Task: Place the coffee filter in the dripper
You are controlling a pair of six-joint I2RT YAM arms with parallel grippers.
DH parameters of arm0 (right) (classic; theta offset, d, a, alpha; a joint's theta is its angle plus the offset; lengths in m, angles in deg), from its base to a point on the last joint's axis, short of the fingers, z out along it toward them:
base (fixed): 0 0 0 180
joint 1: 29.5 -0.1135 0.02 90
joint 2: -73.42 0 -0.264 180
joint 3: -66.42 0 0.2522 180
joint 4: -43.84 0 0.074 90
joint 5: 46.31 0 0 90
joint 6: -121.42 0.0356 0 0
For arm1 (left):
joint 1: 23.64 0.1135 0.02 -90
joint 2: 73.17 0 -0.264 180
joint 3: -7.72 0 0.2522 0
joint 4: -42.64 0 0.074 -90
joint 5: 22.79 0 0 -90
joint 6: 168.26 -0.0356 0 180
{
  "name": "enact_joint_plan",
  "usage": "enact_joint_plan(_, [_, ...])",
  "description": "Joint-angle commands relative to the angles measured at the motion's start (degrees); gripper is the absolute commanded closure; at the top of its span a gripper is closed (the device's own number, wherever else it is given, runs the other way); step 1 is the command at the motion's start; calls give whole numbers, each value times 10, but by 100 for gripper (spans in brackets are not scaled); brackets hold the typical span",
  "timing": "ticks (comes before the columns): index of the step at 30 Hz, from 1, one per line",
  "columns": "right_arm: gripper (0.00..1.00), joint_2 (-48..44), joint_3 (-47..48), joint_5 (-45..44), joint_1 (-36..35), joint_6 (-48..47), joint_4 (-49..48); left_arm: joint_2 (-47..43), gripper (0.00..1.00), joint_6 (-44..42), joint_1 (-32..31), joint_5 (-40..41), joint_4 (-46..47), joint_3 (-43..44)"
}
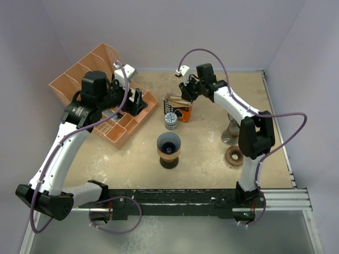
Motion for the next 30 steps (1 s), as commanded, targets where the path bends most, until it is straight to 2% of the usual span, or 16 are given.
enact_joint_plan(1, [73, -2, 14, -17, -1, -10, -1, -10, 18, 3, 5, -10, 21, 1])
enact_joint_plan(12, [81, 0, 19, -10, -1, -17, 8, -13, 18, 0, 4, -9, 22, -2])
enact_joint_plan(22, [100, -9, 25, -11, -2, -19, 11, -12, 18, -3, 5, -9, 21, -3])
enact_joint_plan(30, [100, -27, 38, -1, -2, -15, 22, -14, 18, -6, 4, -10, 23, -6])
